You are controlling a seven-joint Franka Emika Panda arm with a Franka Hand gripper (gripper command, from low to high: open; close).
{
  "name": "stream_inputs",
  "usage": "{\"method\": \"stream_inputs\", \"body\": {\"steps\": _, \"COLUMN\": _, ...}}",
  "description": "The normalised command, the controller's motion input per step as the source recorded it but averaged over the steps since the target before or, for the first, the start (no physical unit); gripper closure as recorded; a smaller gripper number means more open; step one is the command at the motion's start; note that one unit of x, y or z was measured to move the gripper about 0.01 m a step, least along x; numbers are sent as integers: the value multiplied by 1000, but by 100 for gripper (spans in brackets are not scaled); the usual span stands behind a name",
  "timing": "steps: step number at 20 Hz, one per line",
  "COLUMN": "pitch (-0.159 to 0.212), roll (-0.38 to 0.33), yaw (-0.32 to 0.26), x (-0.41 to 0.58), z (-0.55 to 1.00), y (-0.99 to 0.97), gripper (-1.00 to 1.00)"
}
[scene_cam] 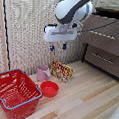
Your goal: Transport the gripper mindfully toward the orange-red bowl and clasp it to elevate with ease. Ensure your robot's arm aligns efficiently with the top drawer's opening. Carefully slide the orange-red bowl into the designated spot with precision. After confirmation, withdraw the gripper gently. Close the drawer smoothly by transitioning the gripper to its handle.
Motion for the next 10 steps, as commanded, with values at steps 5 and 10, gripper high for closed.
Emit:
{"method": "stream_inputs", "body": {"steps": 5, "pitch": 0, "roll": -29, "yaw": 4, "x": -217, "z": -331, "y": 193, "gripper": -100}}
{"method": "stream_inputs", "body": {"steps": 10, "pitch": 0, "roll": -59, "yaw": 1, "x": -236, "z": -397, "y": 258, "gripper": -100}}
